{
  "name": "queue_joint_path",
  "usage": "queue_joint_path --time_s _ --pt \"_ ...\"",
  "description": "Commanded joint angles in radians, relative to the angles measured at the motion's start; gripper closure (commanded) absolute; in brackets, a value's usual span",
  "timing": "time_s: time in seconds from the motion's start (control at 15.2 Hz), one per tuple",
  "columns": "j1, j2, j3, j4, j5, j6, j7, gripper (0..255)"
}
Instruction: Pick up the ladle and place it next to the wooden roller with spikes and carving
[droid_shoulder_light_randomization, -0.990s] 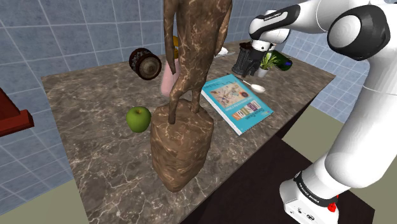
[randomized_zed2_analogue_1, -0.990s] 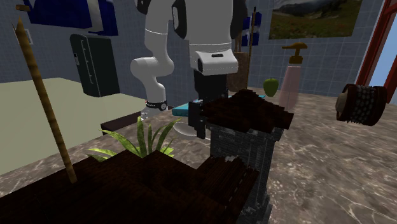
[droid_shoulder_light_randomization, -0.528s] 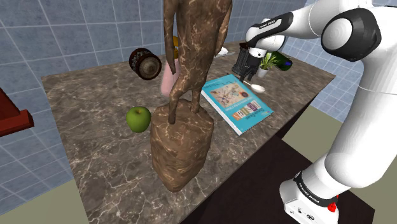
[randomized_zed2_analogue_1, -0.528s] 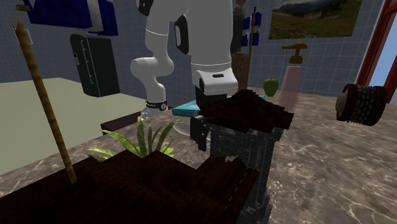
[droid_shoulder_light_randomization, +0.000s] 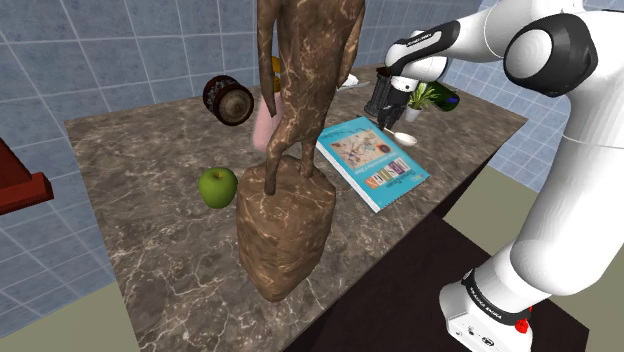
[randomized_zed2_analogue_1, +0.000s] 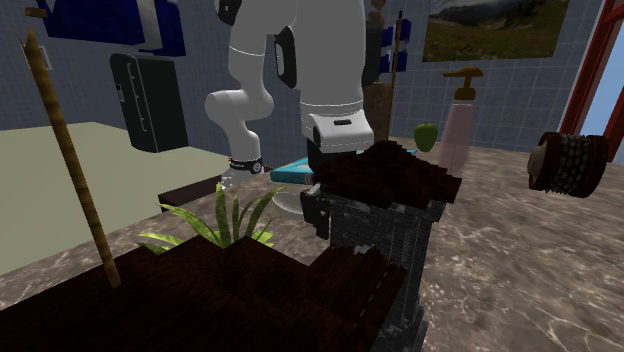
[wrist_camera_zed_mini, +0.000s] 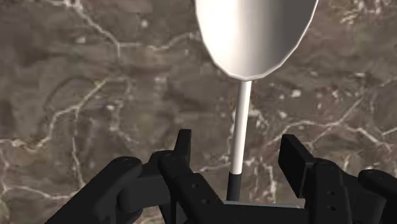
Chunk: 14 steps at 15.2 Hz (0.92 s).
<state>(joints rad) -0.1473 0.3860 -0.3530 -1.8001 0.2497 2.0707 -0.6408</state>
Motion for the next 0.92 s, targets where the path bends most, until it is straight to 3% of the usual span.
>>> queue_joint_path --time_s 0.0,0.53,0.86 --pt "0.000 0.000 0.000 0.000 0.000 0.000 0.000 255" --pt "0.000 0.000 0.000 0.000 0.000 0.000 0.000 255" --pt "0.004 -0.030 -0.007 0.027 -0.016 -0.054 0.014 255"
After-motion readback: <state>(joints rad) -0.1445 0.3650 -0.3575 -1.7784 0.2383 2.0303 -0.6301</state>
